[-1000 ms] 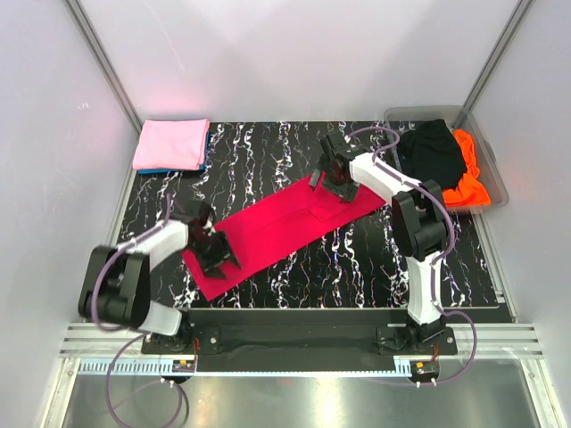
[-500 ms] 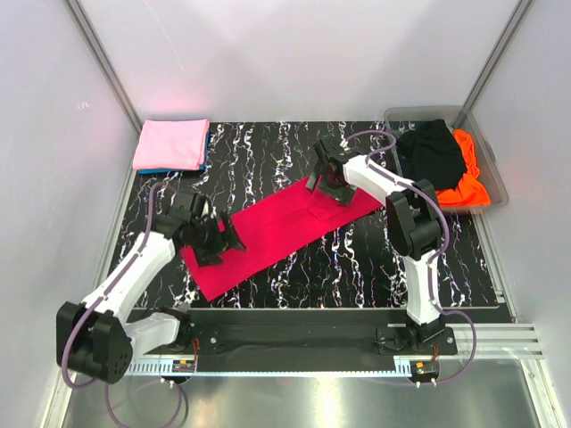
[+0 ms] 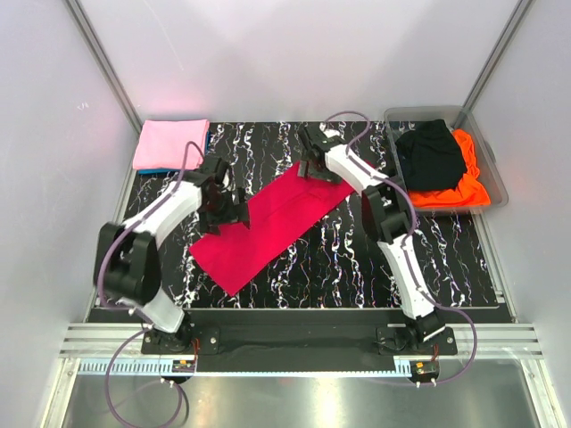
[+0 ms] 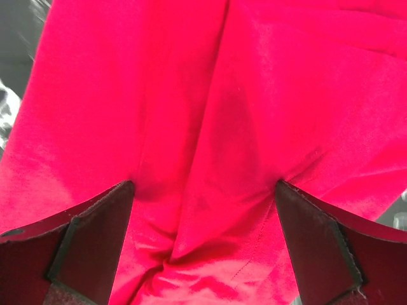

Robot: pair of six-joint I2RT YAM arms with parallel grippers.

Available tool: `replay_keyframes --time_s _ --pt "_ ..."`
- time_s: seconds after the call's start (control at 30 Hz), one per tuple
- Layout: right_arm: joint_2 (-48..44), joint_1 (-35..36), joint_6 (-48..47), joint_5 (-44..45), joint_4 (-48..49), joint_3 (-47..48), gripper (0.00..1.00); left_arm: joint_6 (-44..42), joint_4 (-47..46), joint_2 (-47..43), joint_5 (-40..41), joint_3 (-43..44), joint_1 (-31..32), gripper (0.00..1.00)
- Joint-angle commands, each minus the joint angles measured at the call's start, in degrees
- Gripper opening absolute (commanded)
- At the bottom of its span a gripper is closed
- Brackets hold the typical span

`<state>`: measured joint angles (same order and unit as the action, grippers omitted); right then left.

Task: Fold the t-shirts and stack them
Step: Fold the tshirt

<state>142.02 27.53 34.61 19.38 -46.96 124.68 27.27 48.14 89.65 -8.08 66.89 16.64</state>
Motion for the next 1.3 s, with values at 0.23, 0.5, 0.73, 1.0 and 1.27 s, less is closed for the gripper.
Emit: replay_keyframes --time_s 0.23,0.5,0.73,1.0,1.27 --pt "13.20 -0.19 -17.91 -1.78 -0.42 25.96 1.00 -7.14 1.08 15.46 5.27 2.89 1.11 0.99" --pt "14.34 -0.28 -19.76 -5.40 1.87 25.87 1.00 -1.44 -2.43 15.03 -5.45 -3.34 5.23 0.98" --pt "15.48 -1.07 -21.60 -11.02 4.07 26.75 1.00 6.04 -9.38 14.24 -13.98 -11.17 10.42 0.97" --pt "17.06 -1.25 -23.27 -19.29 6.70 27.72 0.99 13.16 -16.84 15.99 -20.40 -9.86 18.59 0.97" --pt "18.03 -1.78 -27.49 -25.09 7.94 28.86 1.00 15.10 -22.56 20.92 -23.38 -5.64 21.68 0.97"
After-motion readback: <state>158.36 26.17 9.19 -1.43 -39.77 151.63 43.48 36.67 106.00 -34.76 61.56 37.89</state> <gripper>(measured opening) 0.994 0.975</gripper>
